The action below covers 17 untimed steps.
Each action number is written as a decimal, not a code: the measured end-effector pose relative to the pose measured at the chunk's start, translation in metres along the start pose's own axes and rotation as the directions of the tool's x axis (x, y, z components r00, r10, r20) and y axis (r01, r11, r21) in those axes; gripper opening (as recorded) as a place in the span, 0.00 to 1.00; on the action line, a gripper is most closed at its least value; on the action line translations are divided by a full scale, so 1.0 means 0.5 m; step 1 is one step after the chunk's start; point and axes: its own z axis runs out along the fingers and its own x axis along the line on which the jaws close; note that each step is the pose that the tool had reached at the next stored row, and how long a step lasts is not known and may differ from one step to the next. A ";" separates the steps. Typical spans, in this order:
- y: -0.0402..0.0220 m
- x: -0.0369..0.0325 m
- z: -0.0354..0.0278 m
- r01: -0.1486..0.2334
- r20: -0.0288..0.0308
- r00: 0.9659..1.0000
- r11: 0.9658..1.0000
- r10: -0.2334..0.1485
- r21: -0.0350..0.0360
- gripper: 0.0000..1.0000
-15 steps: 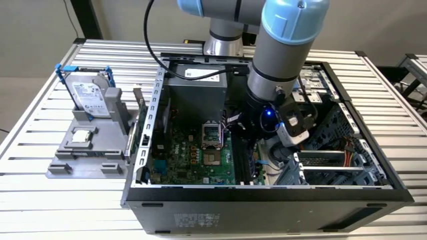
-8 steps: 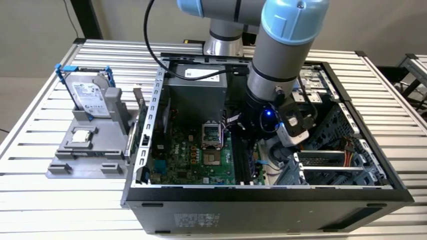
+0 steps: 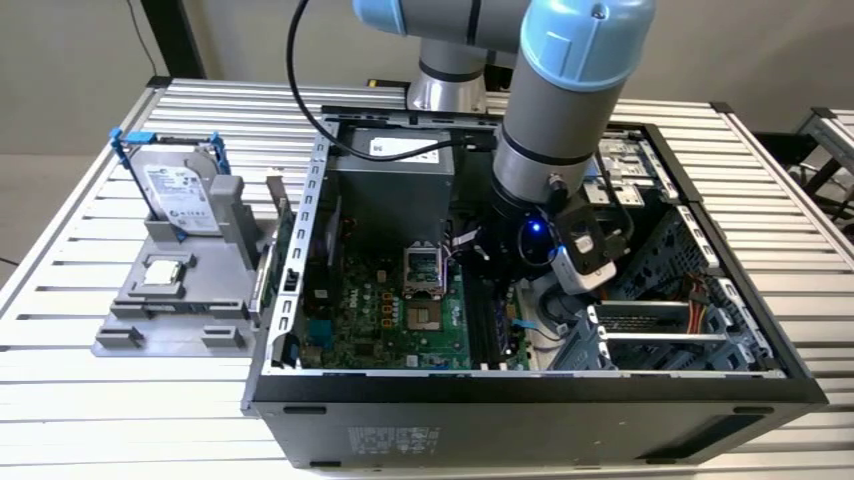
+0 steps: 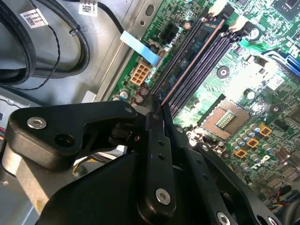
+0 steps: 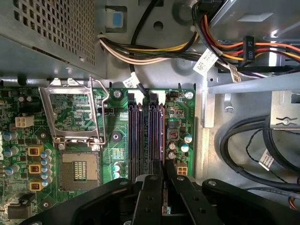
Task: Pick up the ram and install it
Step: 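Insert the ram into the slot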
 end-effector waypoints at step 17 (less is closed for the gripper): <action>0.001 0.001 0.017 0.000 0.000 1.000 1.000 0.000 0.001 0.00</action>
